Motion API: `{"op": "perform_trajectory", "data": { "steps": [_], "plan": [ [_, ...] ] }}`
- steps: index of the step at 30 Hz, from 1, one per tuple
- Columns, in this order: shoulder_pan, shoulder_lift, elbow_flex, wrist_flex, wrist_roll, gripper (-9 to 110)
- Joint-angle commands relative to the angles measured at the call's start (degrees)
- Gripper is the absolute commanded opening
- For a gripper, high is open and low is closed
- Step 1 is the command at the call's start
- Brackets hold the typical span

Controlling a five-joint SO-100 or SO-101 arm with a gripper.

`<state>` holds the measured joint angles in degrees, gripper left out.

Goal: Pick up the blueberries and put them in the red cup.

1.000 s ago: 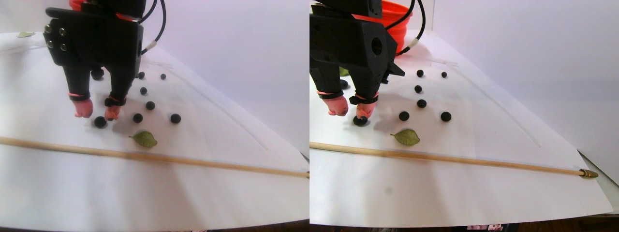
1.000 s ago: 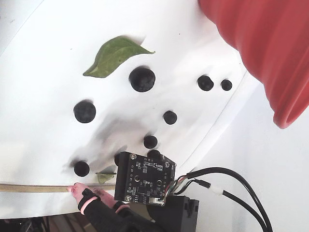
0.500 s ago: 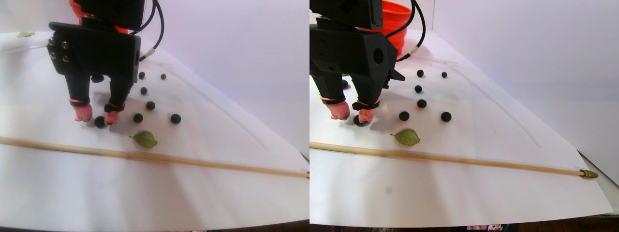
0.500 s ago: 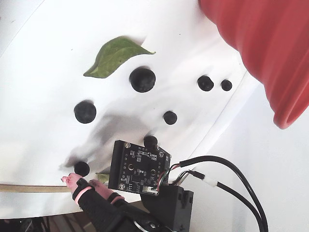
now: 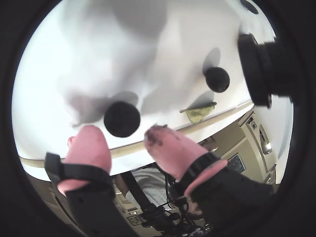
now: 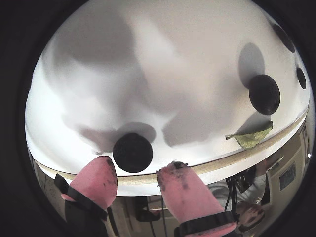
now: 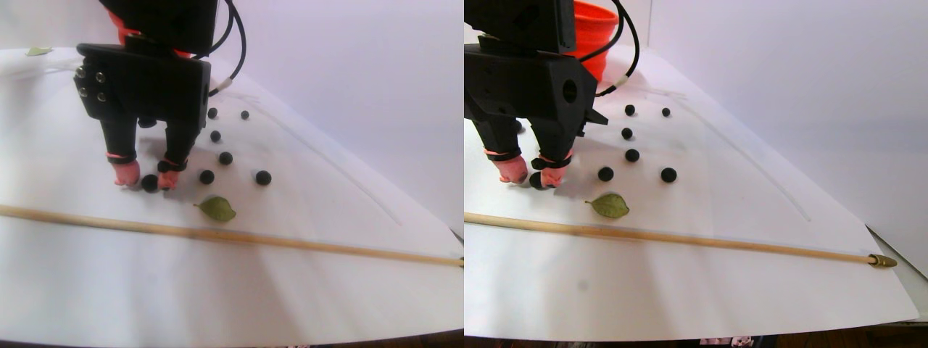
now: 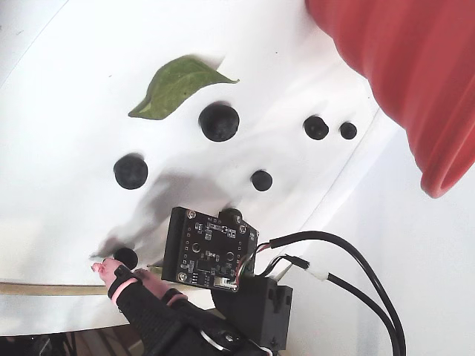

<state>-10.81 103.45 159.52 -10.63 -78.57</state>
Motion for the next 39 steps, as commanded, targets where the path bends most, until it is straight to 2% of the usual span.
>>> {"op": "perform_trajectory", "data": {
  "steps": [1,28,39],
  "plan": [
    [0.79,-0.44,0.0,-0.97,0.26,17],
    [2.11,-5.63,-2.37,-4.31,0.26,11],
    [2.37,-1.76,-0.88,-2.72,0.09,11]
  ]
}}
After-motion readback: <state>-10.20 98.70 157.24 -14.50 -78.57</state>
